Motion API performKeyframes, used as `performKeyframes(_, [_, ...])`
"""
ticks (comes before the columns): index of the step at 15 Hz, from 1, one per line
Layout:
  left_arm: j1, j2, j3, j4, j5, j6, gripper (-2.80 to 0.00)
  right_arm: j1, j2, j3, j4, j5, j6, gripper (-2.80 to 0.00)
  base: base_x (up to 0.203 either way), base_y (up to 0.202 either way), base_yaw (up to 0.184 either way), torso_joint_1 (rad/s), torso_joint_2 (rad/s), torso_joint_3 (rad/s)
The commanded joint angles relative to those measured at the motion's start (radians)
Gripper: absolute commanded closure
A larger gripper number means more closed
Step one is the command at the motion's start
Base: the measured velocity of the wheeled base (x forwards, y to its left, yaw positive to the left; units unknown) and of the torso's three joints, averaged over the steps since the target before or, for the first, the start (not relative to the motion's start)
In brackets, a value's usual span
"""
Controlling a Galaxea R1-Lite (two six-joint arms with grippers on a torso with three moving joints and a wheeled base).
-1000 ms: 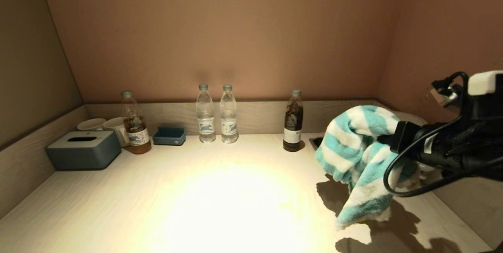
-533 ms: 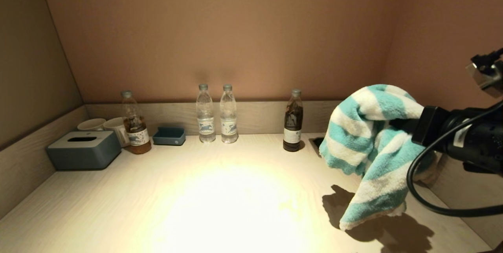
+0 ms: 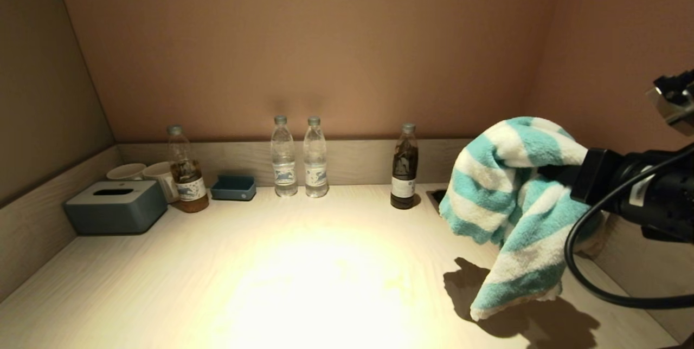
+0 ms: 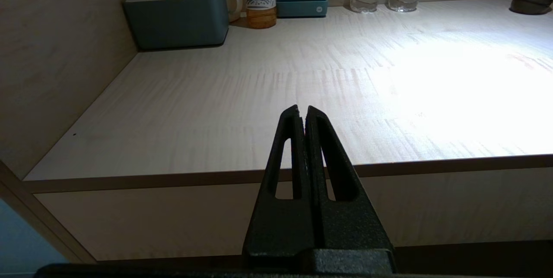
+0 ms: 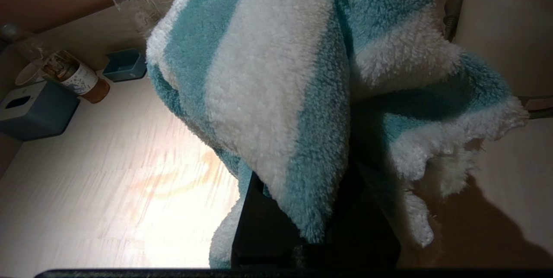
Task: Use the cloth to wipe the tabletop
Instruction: Sweep the stains on the table
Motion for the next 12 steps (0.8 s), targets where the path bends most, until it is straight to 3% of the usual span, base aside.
performKeyframes(1, [0.000, 0.000, 0.000, 0.000, -0.001, 0.000, 0.00, 0.007, 0.007, -0.004, -0.001, 0.015, 0.002, 0.00, 0.000, 0.000, 0.000, 0.000, 0.00, 0.000])
performKeyframes(12, [0.000, 0.000, 0.000, 0.000, -0.001, 0.000, 0.00, 0.099, 0.105, -0.050, -0.003, 0.010, -0.001, 0.00, 0.000, 0.000, 0.000, 0.000, 0.00, 0.000])
